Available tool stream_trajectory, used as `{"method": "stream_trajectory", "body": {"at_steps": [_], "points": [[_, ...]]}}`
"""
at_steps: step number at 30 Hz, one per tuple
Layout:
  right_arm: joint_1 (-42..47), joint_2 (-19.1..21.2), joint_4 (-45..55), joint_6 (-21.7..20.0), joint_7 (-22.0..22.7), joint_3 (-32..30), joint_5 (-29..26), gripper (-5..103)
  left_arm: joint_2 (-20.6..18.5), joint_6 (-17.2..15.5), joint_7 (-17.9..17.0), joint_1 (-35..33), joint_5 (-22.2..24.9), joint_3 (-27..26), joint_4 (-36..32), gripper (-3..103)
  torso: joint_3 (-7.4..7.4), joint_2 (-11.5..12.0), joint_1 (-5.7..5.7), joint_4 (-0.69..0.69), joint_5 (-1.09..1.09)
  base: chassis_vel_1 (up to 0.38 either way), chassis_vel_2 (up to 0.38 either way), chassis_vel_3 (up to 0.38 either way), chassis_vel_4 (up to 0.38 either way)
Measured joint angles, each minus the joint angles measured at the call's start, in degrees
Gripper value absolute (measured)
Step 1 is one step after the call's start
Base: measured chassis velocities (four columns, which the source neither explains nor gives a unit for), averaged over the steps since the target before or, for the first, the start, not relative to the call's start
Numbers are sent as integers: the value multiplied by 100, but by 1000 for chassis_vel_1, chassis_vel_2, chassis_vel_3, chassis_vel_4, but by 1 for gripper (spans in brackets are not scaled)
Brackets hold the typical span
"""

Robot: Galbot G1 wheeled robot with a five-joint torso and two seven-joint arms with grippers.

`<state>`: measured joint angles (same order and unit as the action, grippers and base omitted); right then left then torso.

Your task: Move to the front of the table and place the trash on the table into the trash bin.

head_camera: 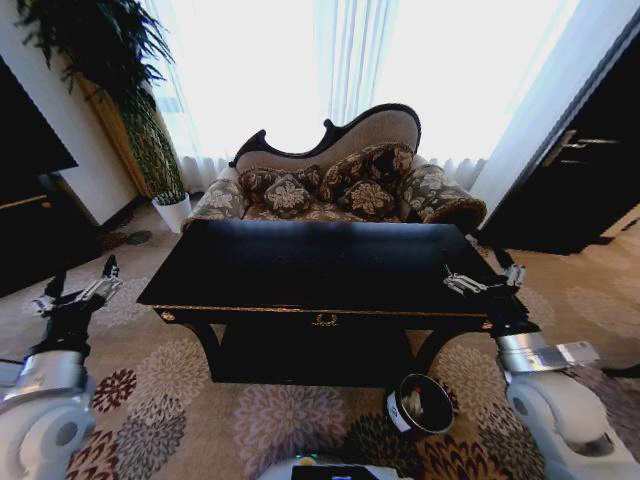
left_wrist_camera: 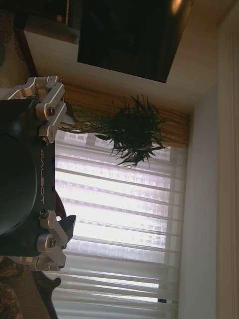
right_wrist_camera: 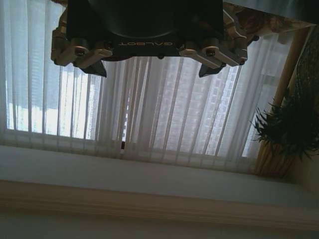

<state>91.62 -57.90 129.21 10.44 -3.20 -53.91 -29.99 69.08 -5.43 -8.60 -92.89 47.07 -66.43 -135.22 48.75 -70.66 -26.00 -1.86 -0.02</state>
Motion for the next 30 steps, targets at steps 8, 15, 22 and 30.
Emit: {"method": "stream_trajectory", "body": {"at_steps": [8,15,22,30], "points": [[140,-117,44,-43,-169,-14,-66,100,-198,9,11,42,56,-93,30,100,0,1,0,0,1,0,0,0,0],[256,-186,75,-81,-315,-77,-44,100,-478,-95,53,120,439,18,33,100,0,0,-1,0,1,0,0,0,0],[335,-169,91,-107,-358,-179,-228,100,-739,-20,292,238,521,166,138,100,0,1,0,0,0,0,0,0,0],[413,-264,65,-77,-537,-89,-490,100,-693,-10,383,287,460,286,85,100,0,1,0,-1,1,0,0,0,0]]}}
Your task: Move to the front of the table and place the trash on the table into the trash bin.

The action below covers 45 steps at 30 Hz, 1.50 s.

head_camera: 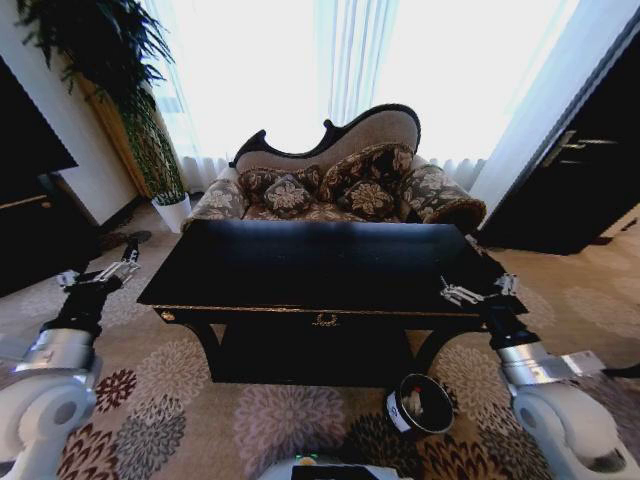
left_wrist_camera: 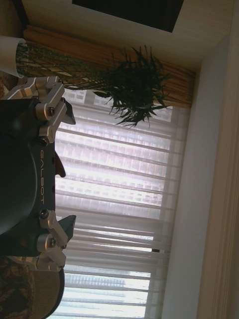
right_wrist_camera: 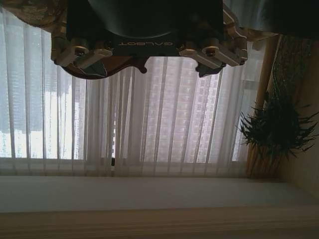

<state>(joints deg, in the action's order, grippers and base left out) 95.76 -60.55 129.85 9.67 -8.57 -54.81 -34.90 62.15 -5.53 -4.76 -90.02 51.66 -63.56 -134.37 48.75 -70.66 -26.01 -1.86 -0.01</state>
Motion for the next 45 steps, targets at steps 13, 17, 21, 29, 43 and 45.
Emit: {"method": "stream_trajectory", "body": {"at_steps": [13,17,21,29,43,45], "points": [[38,-38,-29,-14,6,-5,-43,100,117,-34,-25,-43,-83,5,-79,100,0,0,0,1,0,0,0,0,0],[160,-60,-18,-14,-5,-21,-117,100,111,-42,-28,-30,-86,-28,-96,100,0,0,-1,0,0,38,-46,-37,43],[166,-104,23,-31,-4,40,-119,100,135,-48,-35,-25,-108,-8,-95,100,1,1,-3,0,0,115,-116,-106,114],[159,-157,-12,-33,-3,27,-98,100,178,-45,-41,-39,-151,30,-82,100,-2,-1,4,0,0,221,-223,-201,217],[141,-178,-120,28,-48,-33,-95,100,184,-44,-44,-36,-200,112,-83,100,1,1,-2,0,0,213,-216,-204,210],[116,-180,-120,28,-52,-10,-85,100,182,-45,-45,-43,-200,92,-84,100,1,1,-2,1,0,170,-220,-190,207]]}}
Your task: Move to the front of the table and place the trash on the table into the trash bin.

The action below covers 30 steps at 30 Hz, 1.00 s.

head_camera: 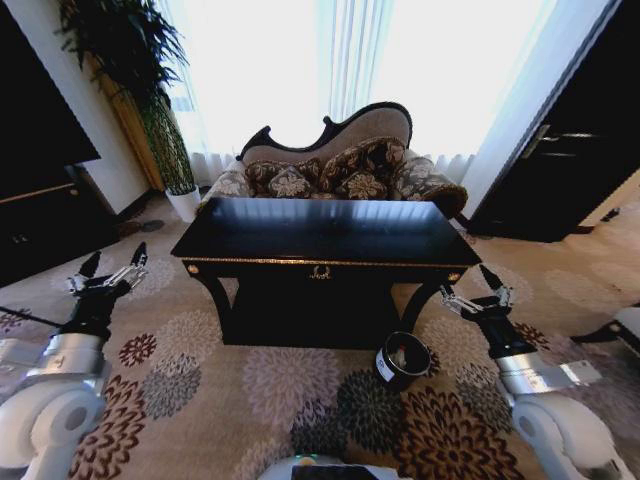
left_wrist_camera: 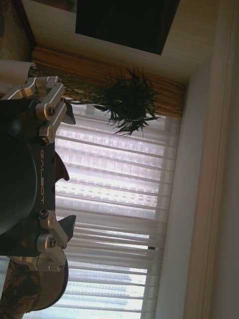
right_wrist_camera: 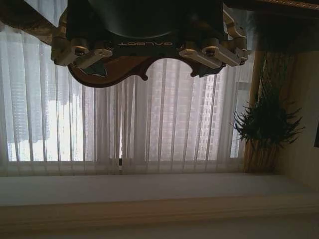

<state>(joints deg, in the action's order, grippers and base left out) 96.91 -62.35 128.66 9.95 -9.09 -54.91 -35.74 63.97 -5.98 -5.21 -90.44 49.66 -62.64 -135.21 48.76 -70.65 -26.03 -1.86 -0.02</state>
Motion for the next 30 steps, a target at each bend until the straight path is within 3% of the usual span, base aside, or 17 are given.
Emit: {"method": "stream_trajectory", "body": {"at_steps": [27,30], "points": [[-16,5,-104,56,-26,29,1,100,13,-1,3,-23,-37,43,-25,100,-2,-2,7,-2,-3,326,-323,-322,323],[-2,-18,-105,63,-26,40,1,100,19,1,5,-22,-54,68,-25,100,-5,-7,13,-2,5,257,-180,-230,196]]}}
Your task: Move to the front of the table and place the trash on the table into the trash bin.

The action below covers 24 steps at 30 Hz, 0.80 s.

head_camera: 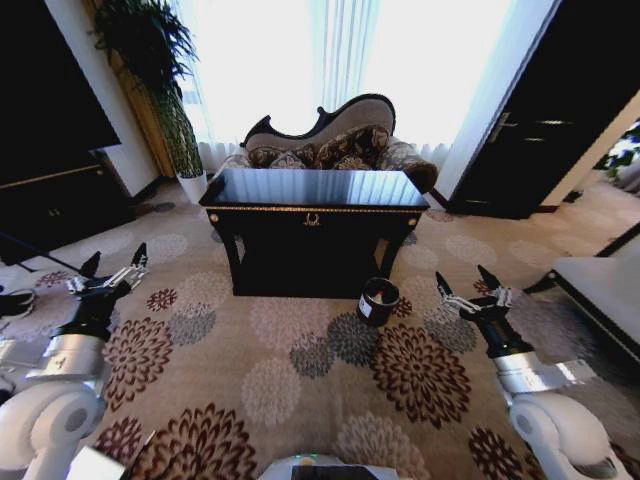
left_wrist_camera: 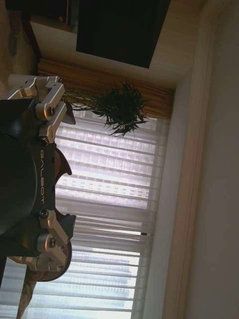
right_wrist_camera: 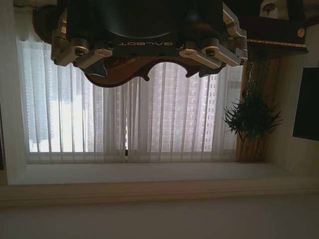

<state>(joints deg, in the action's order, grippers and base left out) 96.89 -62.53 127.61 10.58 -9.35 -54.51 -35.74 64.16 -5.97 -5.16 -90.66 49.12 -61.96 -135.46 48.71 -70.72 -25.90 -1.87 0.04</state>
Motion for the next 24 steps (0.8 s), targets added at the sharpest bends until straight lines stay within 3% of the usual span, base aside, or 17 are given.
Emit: {"method": "stream_trajectory", "body": {"at_steps": [3,7,9,24], "points": [[-1,-33,2,11,0,24,9,100,2,2,0,-3,-21,12,8,100,0,0,-2,0,-10,50,-53,-76,79],[-14,-81,4,16,-1,68,33,100,1,5,2,-11,-34,14,11,100,11,14,-26,3,0,-26,17,9,-10],[-13,-95,19,45,-1,92,36,100,1,6,4,-15,-34,13,7,100,10,14,-26,0,-7,-103,48,93,-51],[-25,-130,26,60,-12,158,66,100,76,19,9,-25,-113,9,-6,100,5,7,-13,1,-5,-3,-1,3,-8]]}}
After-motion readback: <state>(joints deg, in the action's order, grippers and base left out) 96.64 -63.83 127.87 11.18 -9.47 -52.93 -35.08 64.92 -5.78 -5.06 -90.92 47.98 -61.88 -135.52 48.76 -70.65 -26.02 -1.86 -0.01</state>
